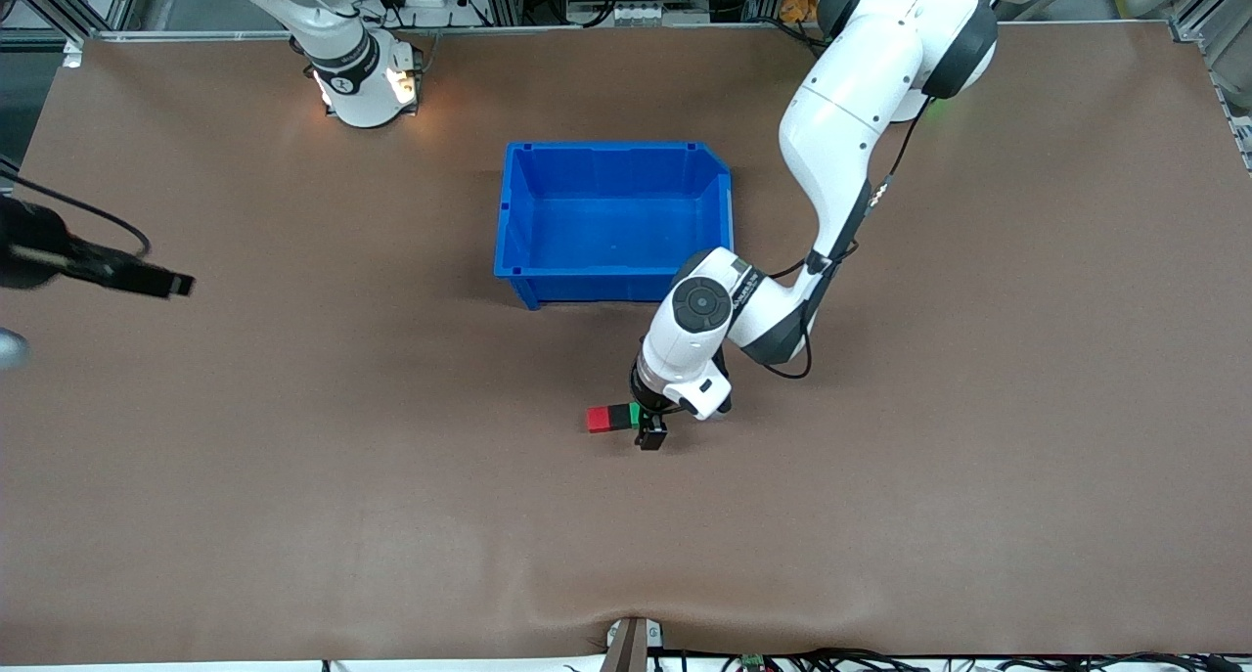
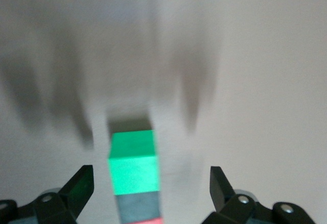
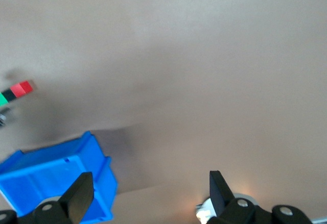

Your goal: Attach green and red cubes to black cube

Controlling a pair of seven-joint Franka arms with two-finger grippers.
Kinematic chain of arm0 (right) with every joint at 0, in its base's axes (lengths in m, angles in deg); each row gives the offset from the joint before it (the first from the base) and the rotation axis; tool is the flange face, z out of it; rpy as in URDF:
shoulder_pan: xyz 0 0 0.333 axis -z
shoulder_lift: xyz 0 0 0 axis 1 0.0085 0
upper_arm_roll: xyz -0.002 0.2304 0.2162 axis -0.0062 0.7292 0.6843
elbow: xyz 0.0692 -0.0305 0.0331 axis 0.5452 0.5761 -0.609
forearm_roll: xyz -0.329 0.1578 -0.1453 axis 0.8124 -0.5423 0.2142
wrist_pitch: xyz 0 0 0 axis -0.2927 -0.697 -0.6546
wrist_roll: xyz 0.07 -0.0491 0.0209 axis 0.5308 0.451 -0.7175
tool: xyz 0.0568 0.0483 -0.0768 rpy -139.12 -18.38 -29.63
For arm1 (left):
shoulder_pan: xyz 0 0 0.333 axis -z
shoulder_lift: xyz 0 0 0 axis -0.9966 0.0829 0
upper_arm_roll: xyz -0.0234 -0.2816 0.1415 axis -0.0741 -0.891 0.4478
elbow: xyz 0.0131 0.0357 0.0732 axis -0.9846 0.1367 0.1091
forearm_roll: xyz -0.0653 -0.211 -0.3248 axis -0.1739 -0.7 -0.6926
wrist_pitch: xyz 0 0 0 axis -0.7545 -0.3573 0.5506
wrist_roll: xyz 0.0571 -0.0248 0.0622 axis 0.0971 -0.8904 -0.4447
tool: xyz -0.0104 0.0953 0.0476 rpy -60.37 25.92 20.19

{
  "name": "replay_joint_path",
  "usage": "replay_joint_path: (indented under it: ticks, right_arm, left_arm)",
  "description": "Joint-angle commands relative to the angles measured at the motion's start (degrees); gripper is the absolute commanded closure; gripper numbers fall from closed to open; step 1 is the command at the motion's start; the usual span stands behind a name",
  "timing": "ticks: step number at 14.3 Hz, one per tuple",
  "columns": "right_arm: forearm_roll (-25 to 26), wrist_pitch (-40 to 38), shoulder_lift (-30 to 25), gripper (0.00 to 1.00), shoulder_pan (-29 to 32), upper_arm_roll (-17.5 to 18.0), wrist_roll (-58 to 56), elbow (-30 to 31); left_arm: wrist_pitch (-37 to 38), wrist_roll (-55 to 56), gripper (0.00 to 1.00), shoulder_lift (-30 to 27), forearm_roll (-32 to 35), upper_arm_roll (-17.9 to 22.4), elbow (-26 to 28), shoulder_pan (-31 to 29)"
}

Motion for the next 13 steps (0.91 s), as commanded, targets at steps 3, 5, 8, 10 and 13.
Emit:
replay_joint_path:
  ticks: [3,5,8,10,13]
  right_arm:
    - [2.8,3.4,-13.6,0.00,0.5,1.4,-4.1,14.9]
    - [3.5,11.4,-22.9,0.00,0.5,1.6,-4.2,27.8]
    - [3.8,17.9,-29.7,0.00,0.5,1.6,-4.5,38.2]
    - [4.2,17.4,-29.5,0.00,0.5,1.6,-6.7,37.4]
    - [4.4,17.4,-28.0,0.00,1.0,1.3,-8.5,33.3]
  left_arm:
    - [11.8,-12.4,0.00,-11.7,3.4,0.0,1.3,-6.2]
    - [16.8,-19.7,0.00,-16.1,3.5,-0.1,1.8,-9.4]
    - [19.9,-34.3,0.00,-25.1,3.0,-0.1,6.0,-14.5]
    - [22.9,-44.4,0.00,-31.1,2.1,-0.6,9.8,-18.0]
    - [28.4,-58.7,0.00,-38.8,1.3,-0.6,14.6,-22.3]
